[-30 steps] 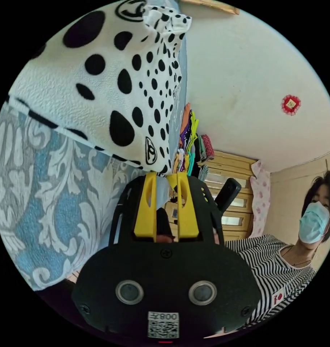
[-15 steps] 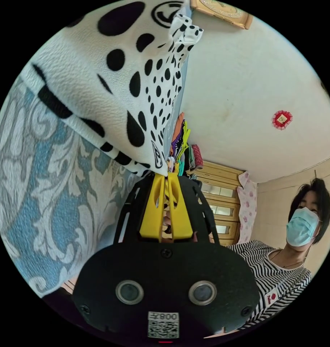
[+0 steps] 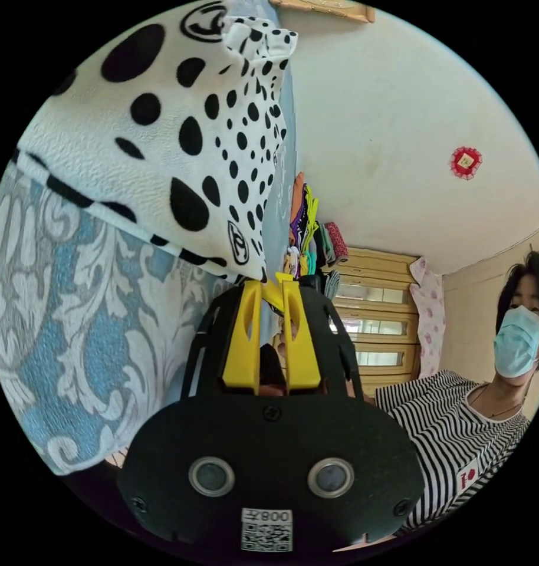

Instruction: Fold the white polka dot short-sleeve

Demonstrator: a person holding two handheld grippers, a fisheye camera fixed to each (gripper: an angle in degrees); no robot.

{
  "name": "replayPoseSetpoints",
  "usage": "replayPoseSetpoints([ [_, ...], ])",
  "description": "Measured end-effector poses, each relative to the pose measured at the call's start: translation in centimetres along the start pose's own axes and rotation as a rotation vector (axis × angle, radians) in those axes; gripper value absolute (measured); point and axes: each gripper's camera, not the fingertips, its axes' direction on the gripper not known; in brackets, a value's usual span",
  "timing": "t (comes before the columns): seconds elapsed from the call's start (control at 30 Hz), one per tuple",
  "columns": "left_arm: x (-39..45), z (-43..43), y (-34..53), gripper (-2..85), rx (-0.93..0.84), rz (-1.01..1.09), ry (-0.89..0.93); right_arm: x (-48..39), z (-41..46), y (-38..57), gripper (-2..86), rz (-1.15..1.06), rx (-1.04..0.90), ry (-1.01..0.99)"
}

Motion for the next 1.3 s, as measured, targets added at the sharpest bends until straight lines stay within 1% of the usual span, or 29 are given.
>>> replayPoseSetpoints([
  [0.13, 0.3, 1.5, 0.1, 6.2, -0.028, 0.017, -0.056, 1.6, 0.6, -0.1, 8.0, 0.01, -0.01, 0.013],
  [0.23, 0.1, 2.2, 0.0, 3.6, -0.033, 0.002, -0.104, 2.6, 1.4, -0.4, 8.4, 0.012, -0.027, 0.011],
  [0.6, -0.1, 1.7, 1.1, 1.0, -0.033, -0.004, 0.021, 5.4, 3.6, -1.4, 9.1, 0.032, -0.044, -0.074],
  [0.8, 0.0, 1.5, 1.1, 1.1, -0.046, 0.005, 0.027, 6.2, 5.7, -1.8, 8.5, 0.043, -0.073, -0.13],
  [0.93, 0.0, 1.0, 1.2, 1.3, -0.05, 0.008, 0.008, 6.5, 6.7, -2.0, 5.6, 0.039, -0.089, -0.15],
  [1.13, 0.9, -1.5, 2.1, 2.4, -0.052, 0.041, -0.033, 6.2, 6.7, -1.8, 3.1, 0.04, -0.074, -0.163],
  [1.3, 0.4, -6.3, 3.3, 6.1, 0.037, 0.001, -0.037, 4.7, 6.7, -2.0, 2.7, 0.019, -0.068, -0.196],
])
